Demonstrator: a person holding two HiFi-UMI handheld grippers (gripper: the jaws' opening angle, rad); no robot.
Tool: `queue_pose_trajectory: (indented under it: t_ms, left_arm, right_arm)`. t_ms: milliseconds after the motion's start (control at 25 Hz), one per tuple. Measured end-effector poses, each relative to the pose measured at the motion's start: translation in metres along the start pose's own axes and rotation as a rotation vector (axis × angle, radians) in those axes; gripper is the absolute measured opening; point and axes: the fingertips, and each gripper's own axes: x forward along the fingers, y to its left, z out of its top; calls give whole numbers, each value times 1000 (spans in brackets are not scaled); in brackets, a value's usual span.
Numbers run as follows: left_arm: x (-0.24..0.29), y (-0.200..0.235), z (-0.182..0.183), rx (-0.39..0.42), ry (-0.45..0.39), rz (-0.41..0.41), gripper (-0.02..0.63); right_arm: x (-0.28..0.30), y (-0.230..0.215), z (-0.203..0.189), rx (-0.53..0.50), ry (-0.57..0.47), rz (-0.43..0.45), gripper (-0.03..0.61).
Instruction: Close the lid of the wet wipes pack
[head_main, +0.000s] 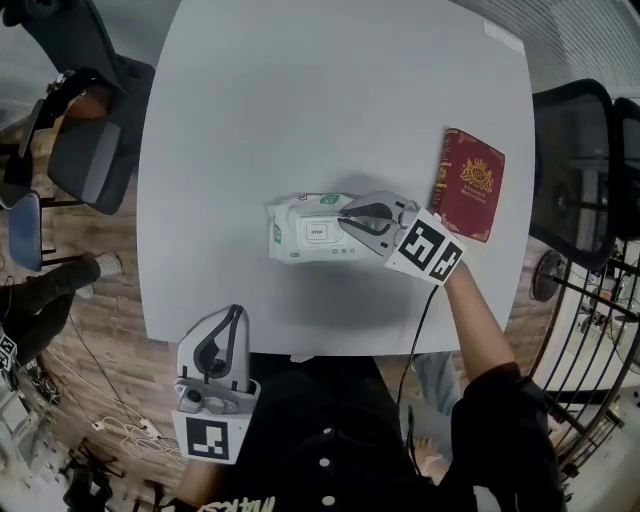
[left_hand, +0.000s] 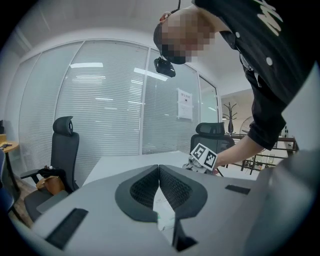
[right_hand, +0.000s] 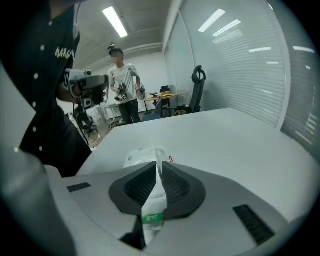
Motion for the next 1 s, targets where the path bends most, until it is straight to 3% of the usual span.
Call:
queue_pose_trajectory:
  t_ms: [200, 360, 640, 1000]
  left_arm:
    - [-3, -6, 6, 14, -12, -7, 18]
    - [-6, -8, 6, 21, -12, -7, 18]
    - [-11, -12, 2, 13, -1, 3, 17]
    - [-16, -11, -5, 1, 15, 13, 17]
  right_arm:
    - [2, 19, -10, -234, 18, -143, 55]
    - [6, 31, -20, -326, 53, -181, 57]
    - [13, 48, -30, -236, 63, -112, 116]
    - [24, 54, -33, 16, 38, 11, 172]
